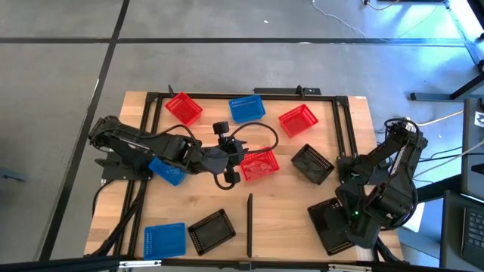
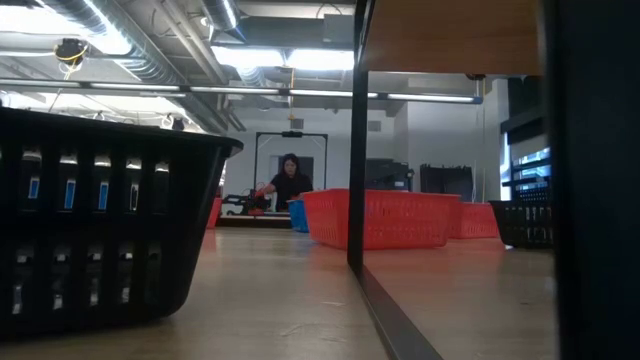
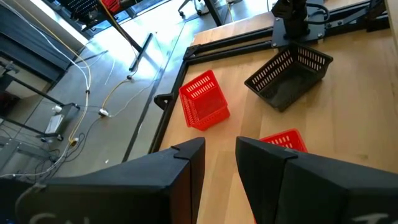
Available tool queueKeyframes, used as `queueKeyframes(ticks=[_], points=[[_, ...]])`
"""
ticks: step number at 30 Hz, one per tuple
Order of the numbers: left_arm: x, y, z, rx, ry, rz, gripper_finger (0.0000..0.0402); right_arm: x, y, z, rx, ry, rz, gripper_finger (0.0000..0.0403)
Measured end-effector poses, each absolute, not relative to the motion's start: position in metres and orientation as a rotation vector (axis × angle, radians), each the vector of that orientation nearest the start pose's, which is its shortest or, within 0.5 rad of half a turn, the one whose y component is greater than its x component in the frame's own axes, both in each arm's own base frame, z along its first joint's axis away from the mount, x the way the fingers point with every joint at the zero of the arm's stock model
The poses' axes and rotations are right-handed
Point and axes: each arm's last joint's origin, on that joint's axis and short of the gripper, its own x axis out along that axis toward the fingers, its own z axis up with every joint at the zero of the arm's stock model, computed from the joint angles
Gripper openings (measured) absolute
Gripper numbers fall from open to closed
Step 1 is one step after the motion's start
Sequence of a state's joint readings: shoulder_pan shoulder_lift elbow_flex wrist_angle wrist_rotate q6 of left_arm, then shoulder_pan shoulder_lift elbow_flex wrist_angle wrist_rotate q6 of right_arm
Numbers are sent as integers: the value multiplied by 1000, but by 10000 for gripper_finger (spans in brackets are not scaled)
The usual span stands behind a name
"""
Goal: Stack baskets on shelf by color
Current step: Put the top left black bin on the shelf
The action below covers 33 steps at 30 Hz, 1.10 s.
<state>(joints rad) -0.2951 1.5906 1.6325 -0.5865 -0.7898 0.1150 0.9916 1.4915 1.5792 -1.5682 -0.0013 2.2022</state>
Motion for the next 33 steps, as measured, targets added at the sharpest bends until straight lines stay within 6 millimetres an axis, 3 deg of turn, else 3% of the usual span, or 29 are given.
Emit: queueKeyframes(ticks=[5, 10, 13, 20, 33], points=[[334, -80, 392, 394, 500, 456, 83, 137, 205, 362, 1034, 1262, -823, 100], [334, -80, 392, 388, 498, 458, 83, 151, 205, 380, 907, 992, -557, 101], [333, -82, 392, 373, 493, 456, 83, 161, 208, 383, 816, 959, -417, 101], [331, -91, 392, 376, 487, 431, 82, 179, 213, 358, 579, 970, -249, 101], [327, -107, 392, 381, 475, 387, 83, 200, 216, 306, 622, 1033, -197, 101]])
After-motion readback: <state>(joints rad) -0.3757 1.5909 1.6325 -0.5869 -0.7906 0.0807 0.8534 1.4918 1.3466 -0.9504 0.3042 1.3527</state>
